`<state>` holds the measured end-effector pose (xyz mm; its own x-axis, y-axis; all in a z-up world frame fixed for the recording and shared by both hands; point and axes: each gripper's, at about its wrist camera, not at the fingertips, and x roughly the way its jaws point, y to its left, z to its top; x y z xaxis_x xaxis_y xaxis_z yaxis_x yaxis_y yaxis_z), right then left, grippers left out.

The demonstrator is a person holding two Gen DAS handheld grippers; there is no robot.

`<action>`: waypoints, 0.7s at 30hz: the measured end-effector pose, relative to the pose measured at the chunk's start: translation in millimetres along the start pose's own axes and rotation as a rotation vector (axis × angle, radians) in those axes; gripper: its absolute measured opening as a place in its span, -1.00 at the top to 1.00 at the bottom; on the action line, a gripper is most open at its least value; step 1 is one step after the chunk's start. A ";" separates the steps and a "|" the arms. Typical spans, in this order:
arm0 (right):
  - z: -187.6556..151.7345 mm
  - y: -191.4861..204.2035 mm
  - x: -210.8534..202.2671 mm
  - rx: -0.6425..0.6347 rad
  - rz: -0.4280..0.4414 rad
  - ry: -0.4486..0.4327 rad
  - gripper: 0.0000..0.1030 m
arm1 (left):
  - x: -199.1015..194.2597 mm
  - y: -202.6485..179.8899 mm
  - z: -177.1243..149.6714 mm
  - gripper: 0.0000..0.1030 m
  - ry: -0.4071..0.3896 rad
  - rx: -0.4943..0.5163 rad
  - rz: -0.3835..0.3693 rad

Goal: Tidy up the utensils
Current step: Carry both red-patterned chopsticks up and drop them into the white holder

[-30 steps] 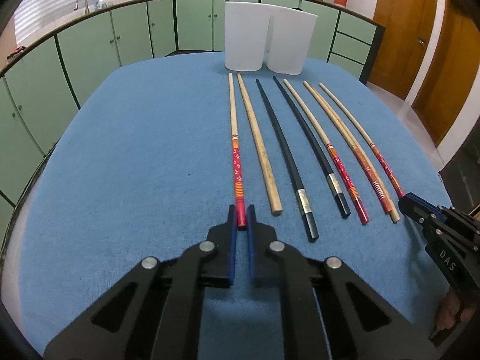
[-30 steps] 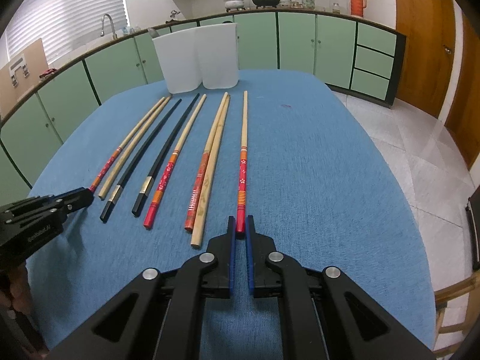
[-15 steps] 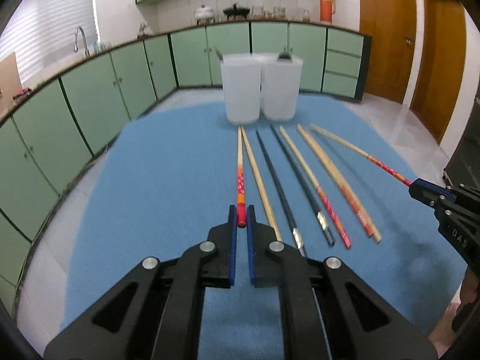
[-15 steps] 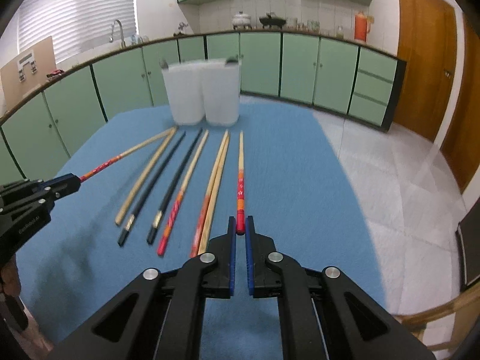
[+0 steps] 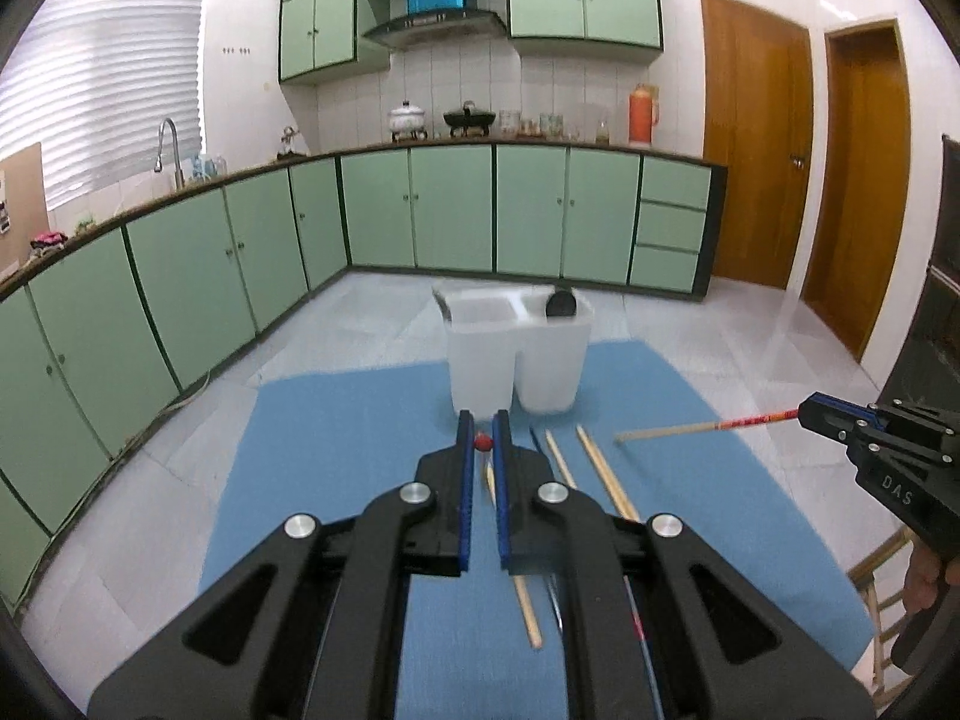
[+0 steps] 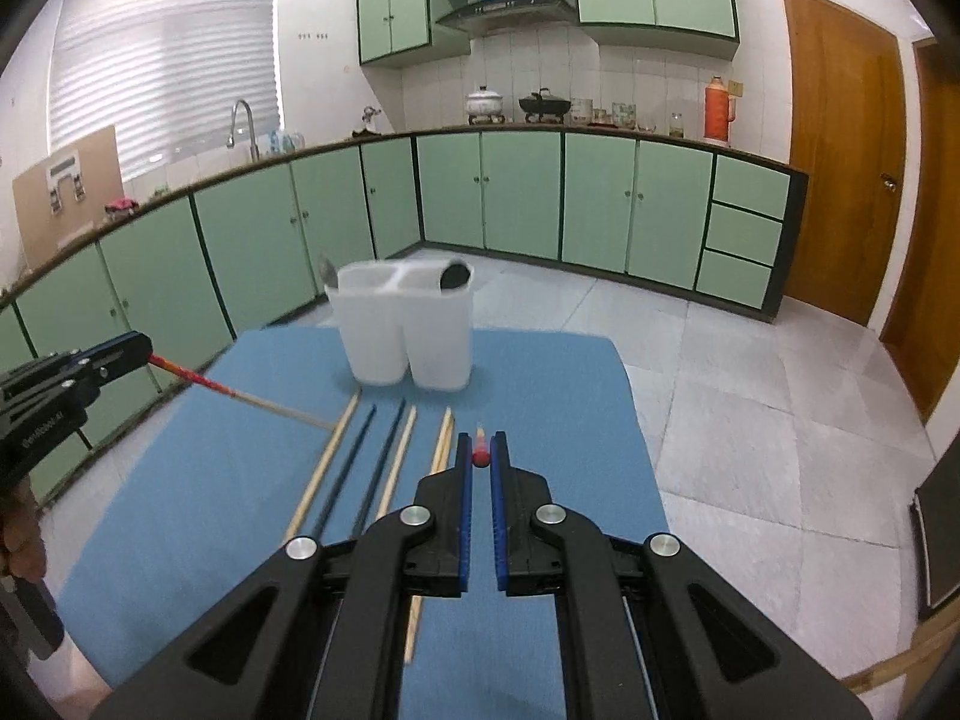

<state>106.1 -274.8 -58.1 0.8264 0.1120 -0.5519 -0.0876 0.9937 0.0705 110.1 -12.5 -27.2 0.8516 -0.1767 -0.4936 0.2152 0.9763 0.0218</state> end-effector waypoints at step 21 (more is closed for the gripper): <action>88.2 -0.8 13.5 -0.046 0.088 -0.035 0.89 | 11.0 21.1 62.8 0.91 -0.075 -0.079 -0.042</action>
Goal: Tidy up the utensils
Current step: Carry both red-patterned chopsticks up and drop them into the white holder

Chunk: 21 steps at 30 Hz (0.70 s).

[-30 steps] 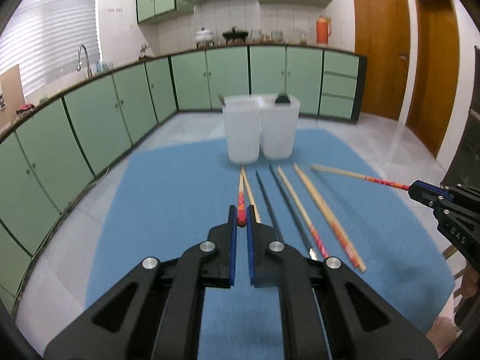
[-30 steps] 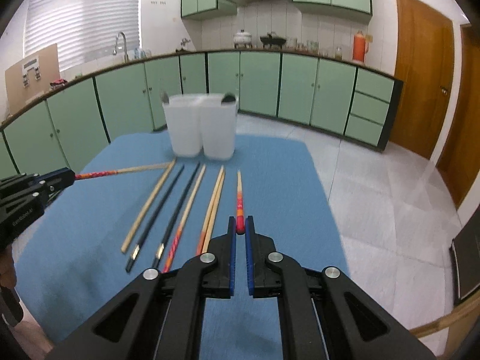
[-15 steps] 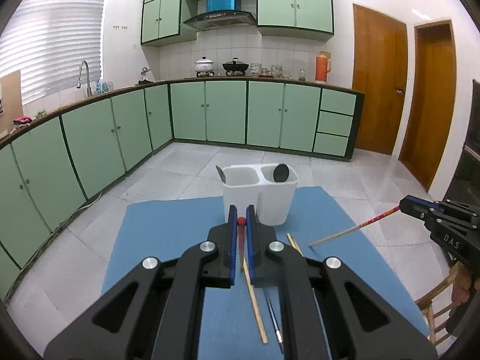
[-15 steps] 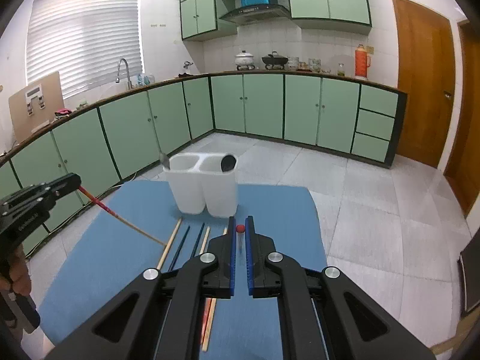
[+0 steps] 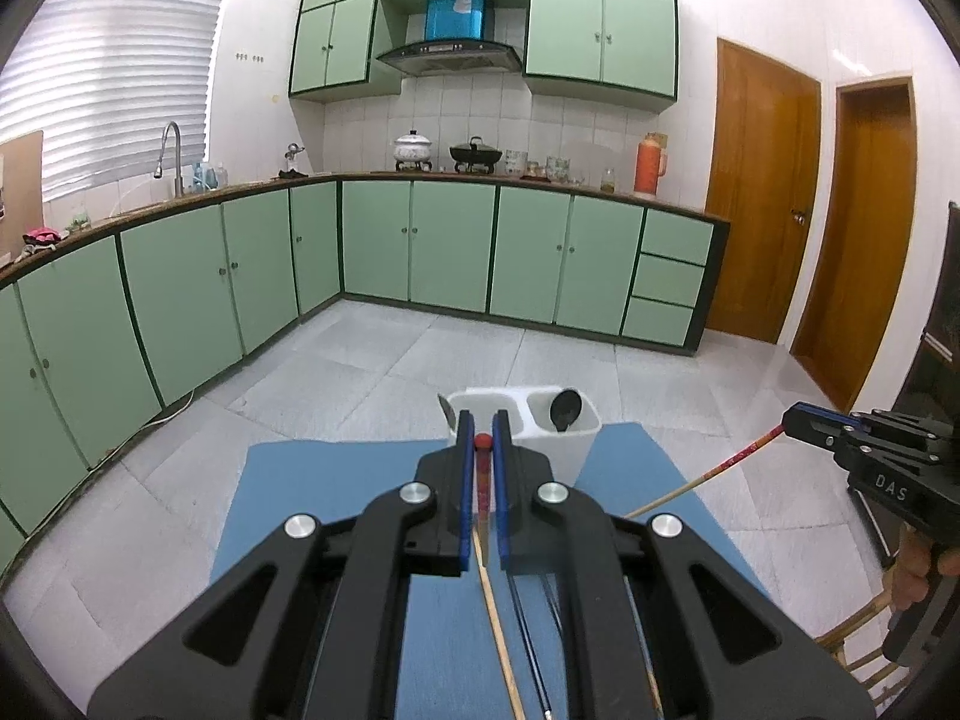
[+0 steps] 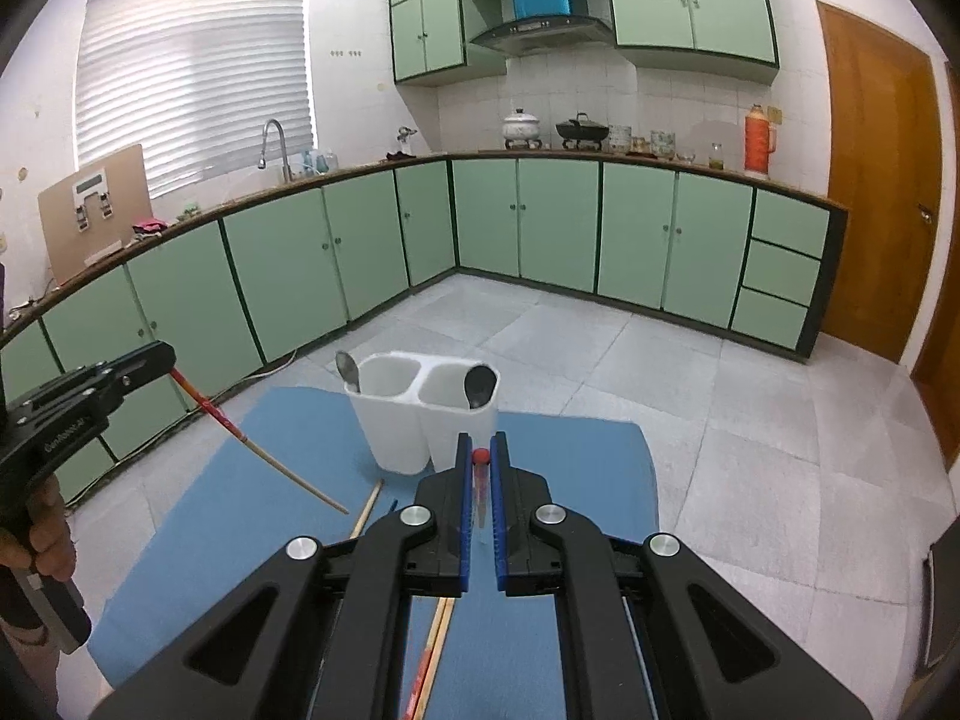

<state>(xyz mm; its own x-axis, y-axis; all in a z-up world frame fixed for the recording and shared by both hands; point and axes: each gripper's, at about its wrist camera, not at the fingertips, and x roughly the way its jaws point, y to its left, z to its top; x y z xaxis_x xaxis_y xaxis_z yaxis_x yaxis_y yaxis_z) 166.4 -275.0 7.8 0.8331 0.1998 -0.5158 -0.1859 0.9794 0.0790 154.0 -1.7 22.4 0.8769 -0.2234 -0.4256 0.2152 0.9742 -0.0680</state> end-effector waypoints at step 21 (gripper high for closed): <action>92.1 8.6 -2.6 -0.019 0.074 -0.158 0.89 | -12.9 -9.5 86.6 0.91 -0.241 -0.032 -0.021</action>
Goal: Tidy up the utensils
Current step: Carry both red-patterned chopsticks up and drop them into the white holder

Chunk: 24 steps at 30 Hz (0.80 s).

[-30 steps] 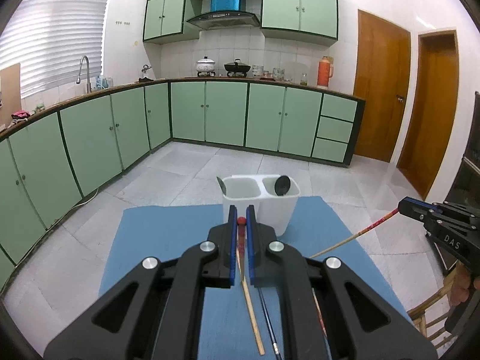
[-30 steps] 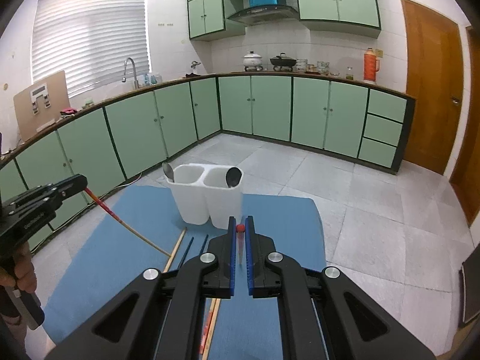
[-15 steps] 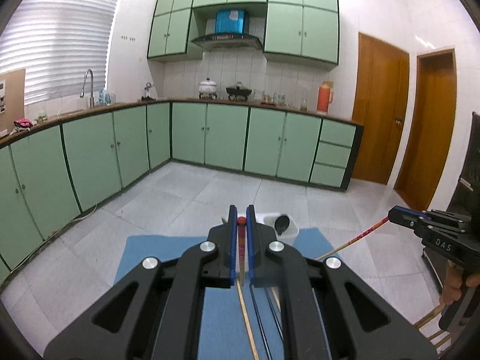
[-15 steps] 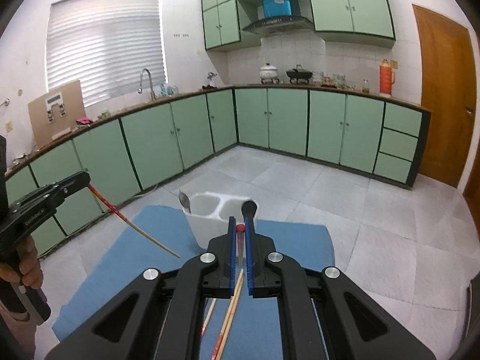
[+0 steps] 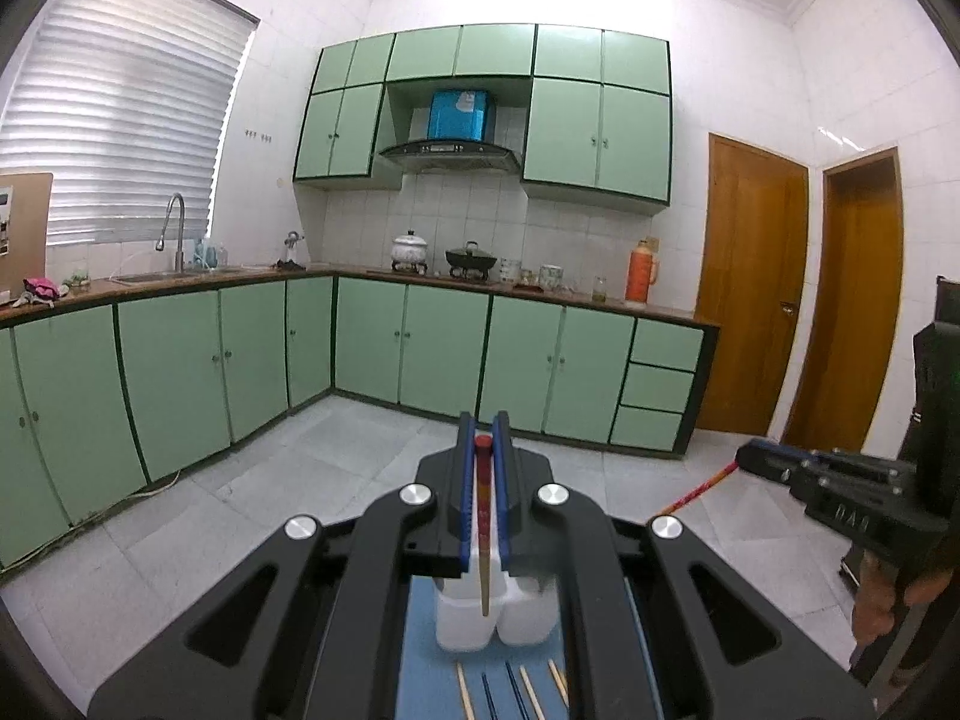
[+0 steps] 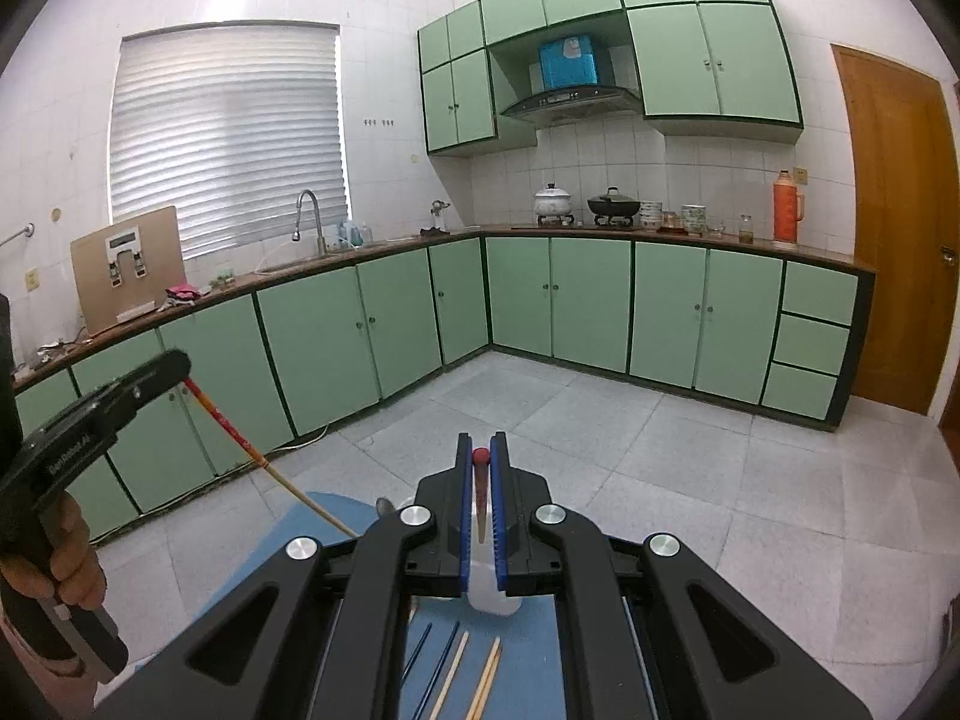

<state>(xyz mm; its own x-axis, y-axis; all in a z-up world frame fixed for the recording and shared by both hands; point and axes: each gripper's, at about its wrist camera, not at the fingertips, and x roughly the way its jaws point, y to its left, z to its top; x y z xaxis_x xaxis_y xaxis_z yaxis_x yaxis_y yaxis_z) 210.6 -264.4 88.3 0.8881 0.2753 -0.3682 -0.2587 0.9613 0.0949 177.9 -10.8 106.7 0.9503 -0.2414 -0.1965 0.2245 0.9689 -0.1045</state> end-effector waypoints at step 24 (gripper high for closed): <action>-47.7 -0.3 132.0 0.008 0.001 0.231 0.89 | 155.0 16.5 -66.9 0.90 0.238 0.011 0.034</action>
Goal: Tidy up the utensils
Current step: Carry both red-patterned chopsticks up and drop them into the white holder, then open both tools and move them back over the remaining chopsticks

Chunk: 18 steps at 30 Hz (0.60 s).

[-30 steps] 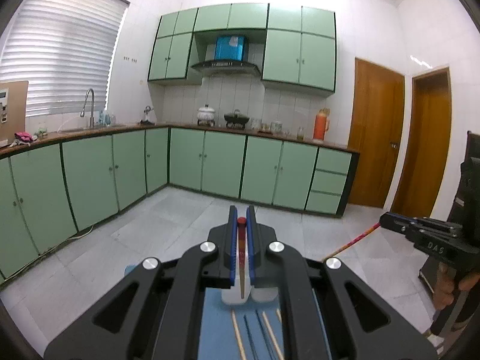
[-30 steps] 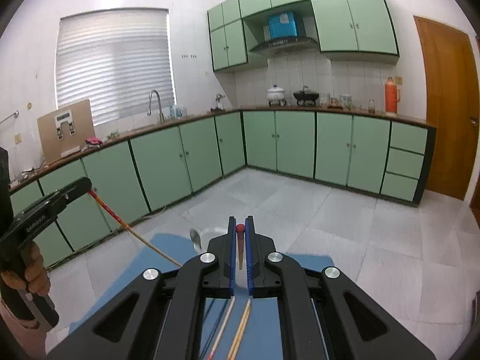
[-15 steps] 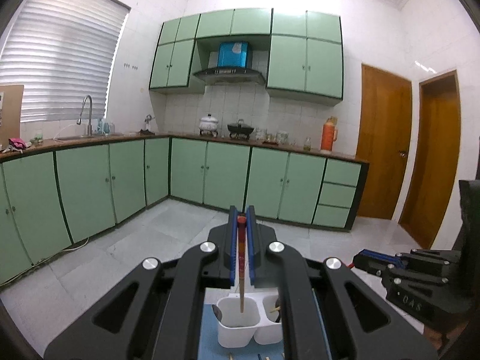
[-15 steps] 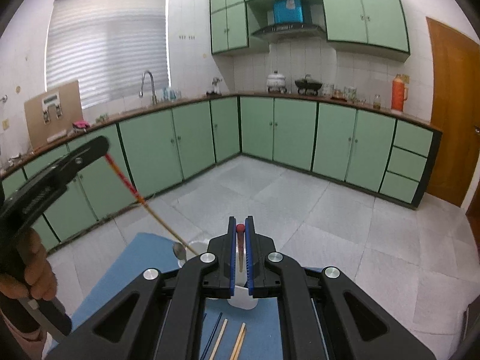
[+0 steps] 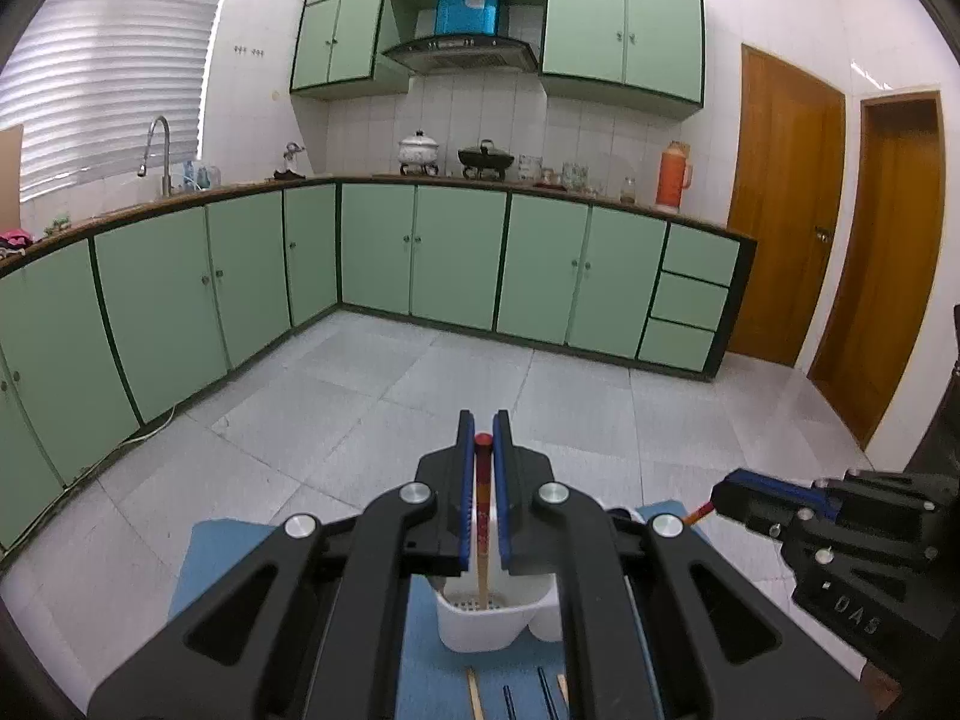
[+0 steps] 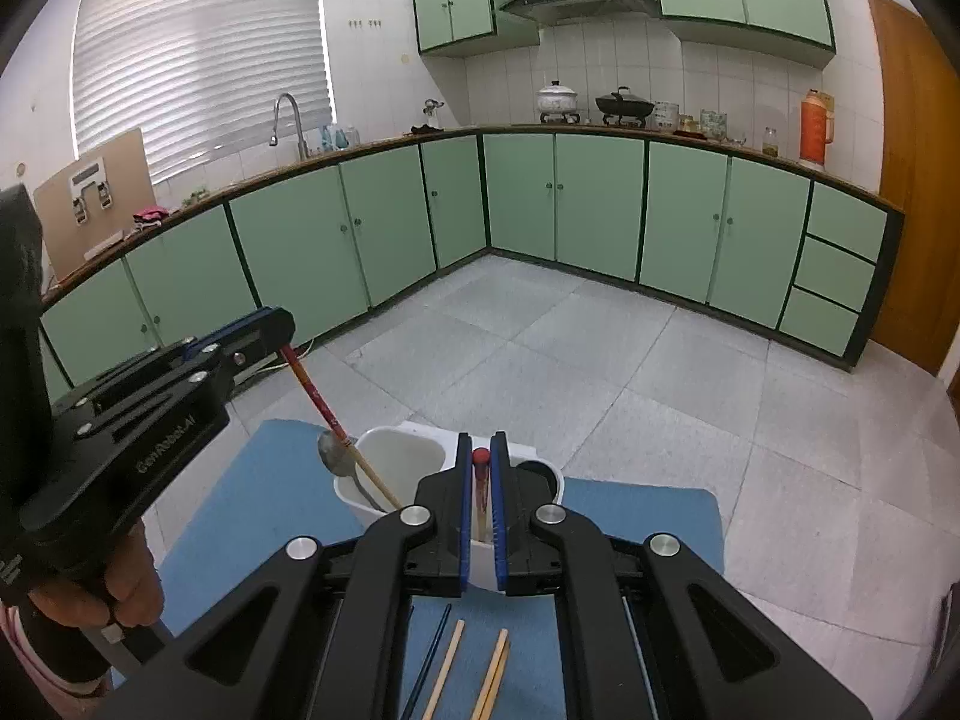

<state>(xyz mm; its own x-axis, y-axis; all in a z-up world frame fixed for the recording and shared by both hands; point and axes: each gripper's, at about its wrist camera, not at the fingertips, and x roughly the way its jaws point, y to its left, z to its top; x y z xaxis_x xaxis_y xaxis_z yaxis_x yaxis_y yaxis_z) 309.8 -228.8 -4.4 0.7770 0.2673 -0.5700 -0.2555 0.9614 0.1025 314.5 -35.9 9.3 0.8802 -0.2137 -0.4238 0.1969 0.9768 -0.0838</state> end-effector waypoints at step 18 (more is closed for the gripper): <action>-14.2 -10.4 -34.4 0.033 -0.037 -0.058 0.14 | -42.9 14.8 -23.1 -0.15 -0.030 0.019 0.015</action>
<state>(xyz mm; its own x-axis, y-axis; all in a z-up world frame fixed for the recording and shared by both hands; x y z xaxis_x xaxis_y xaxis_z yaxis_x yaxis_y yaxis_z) 277.5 -249.0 2.6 0.8179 0.2338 -0.5258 -0.2075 0.9721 0.1094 269.7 -12.1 5.4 0.8957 -0.1999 -0.3972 0.1916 0.9796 -0.0607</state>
